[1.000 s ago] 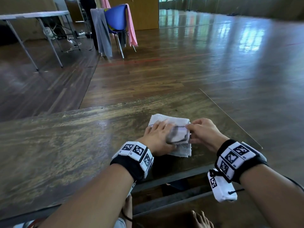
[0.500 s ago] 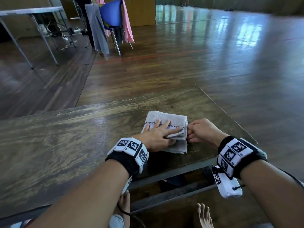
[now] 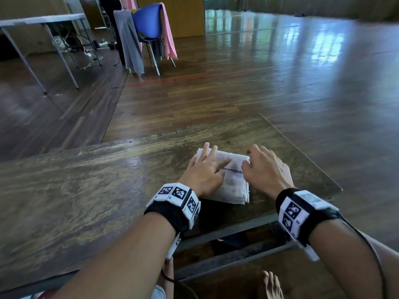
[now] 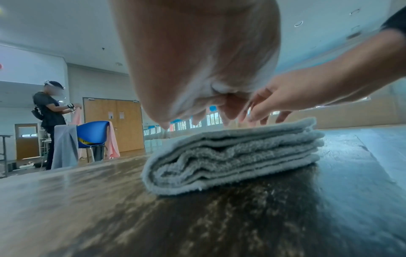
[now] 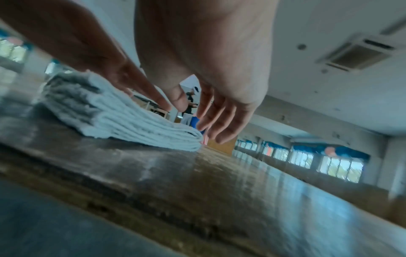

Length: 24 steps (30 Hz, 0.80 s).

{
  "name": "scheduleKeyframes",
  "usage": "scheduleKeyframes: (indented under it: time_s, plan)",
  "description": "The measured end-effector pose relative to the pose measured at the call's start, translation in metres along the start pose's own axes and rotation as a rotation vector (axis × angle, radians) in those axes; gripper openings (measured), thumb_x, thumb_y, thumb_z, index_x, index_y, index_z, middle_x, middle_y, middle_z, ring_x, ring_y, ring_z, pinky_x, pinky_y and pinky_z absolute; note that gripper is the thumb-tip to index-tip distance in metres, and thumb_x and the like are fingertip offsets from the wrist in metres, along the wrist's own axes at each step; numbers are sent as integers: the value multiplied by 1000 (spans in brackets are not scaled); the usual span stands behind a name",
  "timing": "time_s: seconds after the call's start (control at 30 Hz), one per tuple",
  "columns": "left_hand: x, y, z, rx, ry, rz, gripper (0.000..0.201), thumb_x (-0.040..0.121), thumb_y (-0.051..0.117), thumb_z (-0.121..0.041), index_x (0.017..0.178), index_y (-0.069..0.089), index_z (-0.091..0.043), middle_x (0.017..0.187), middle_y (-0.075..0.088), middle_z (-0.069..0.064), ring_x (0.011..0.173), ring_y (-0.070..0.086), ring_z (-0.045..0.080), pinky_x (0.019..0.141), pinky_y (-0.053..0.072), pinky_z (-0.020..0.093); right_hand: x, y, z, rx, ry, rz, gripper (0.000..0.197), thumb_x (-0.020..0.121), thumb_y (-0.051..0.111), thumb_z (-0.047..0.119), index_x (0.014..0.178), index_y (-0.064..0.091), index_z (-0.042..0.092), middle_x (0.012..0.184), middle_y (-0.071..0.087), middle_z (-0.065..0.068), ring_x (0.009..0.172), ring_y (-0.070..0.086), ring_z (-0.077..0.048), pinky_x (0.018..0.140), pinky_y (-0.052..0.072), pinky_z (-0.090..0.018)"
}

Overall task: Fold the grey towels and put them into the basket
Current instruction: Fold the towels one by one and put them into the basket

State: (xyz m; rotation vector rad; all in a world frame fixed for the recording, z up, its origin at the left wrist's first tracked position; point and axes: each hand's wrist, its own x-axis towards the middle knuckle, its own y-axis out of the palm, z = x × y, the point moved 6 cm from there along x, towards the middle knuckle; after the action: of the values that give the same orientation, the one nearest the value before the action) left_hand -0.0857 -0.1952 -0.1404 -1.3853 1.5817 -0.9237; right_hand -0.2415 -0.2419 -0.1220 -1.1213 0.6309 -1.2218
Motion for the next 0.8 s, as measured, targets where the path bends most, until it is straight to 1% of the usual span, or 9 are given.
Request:
scheduleKeyframes:
  time_s: [0.07,0.13,0.2,0.27,0.3,0.37,0.43,0.53,0.8]
  plan:
    - [1,7,10,88,-65,29,54,102,29,-36,155,18,-42,167,-9,-2,151,-18,14,122,-1,45,-2,1,16,-4,-99,-34,25,94,50,32,115,50,19,116,57,2,110,53,-21,77,43,-36]
    - [1,18,17,141,-105,116,57,103,30,-41,156,10,-40,167,-9,-3,153,-12,17,120,8,49,-3,12,27,32,-169,29,30,96,50,33,122,49,18,128,53,0,120,49,-22,87,41,-36]
    - [3,16,18,116,-86,60,57,99,38,-46,153,22,-40,164,10,-2,152,4,19,117,18,52,-4,29,33,43,-224,140,41,100,46,37,136,44,17,147,45,-2,137,39,-22,106,36,-39]
    - [4,10,17,90,-51,-41,52,94,42,-49,145,35,-40,149,29,0,141,20,23,113,25,51,-6,49,32,58,-211,285,56,105,36,42,153,30,16,165,24,-3,153,17,-20,122,20,-43]
    - [2,12,17,87,-46,-59,52,94,41,-49,145,33,-41,144,29,0,138,21,23,112,24,49,-8,58,30,59,-185,358,61,106,30,45,159,19,16,169,12,-1,156,4,-17,125,11,-43]
    - [0,21,19,81,-53,-46,54,96,36,-52,147,23,-43,150,21,-3,141,13,19,114,18,48,-9,69,24,44,-154,432,66,106,22,49,162,5,18,170,-5,3,155,-12,-12,126,-1,-42]
    - [-1,29,24,68,-78,-15,56,97,29,-56,150,13,-48,160,6,-9,149,-4,14,117,6,50,-8,73,22,32,-148,443,69,106,18,53,162,-1,19,170,-12,6,153,-18,-9,126,-7,-40]
    - [2,33,30,30,-123,60,59,95,19,-64,151,0,-55,164,-14,-16,149,-23,9,119,-7,55,-7,75,21,14,-139,457,69,105,14,54,162,-7,21,168,-19,7,152,-24,-8,124,-10,-38]
    - [7,29,35,26,-179,181,57,100,13,-58,151,-12,-52,161,-27,-16,147,-28,6,117,-14,56,-8,76,21,-39,-89,452,74,102,9,60,160,-12,20,167,-23,6,151,-25,-9,125,-8,-42]
